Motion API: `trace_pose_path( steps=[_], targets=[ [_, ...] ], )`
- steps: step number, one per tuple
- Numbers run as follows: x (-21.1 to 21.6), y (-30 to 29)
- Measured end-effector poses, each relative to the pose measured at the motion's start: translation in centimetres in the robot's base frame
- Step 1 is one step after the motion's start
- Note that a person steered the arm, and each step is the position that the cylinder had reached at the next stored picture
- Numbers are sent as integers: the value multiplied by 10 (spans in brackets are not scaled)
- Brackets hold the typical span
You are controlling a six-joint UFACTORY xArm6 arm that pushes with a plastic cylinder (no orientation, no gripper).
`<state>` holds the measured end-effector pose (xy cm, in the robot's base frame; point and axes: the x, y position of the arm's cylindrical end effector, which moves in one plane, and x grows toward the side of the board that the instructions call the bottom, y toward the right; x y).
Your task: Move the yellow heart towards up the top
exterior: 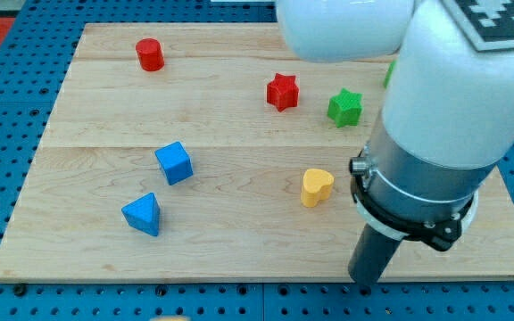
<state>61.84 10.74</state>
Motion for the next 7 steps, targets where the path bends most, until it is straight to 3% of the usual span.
trace_pose_path(
  steps=[1, 2, 4, 6, 7],
  targets=[
    [-8, -49],
    [-15, -25],
    [-98, -10],
    [-98, -25],
    [-125, -56]
  ],
)
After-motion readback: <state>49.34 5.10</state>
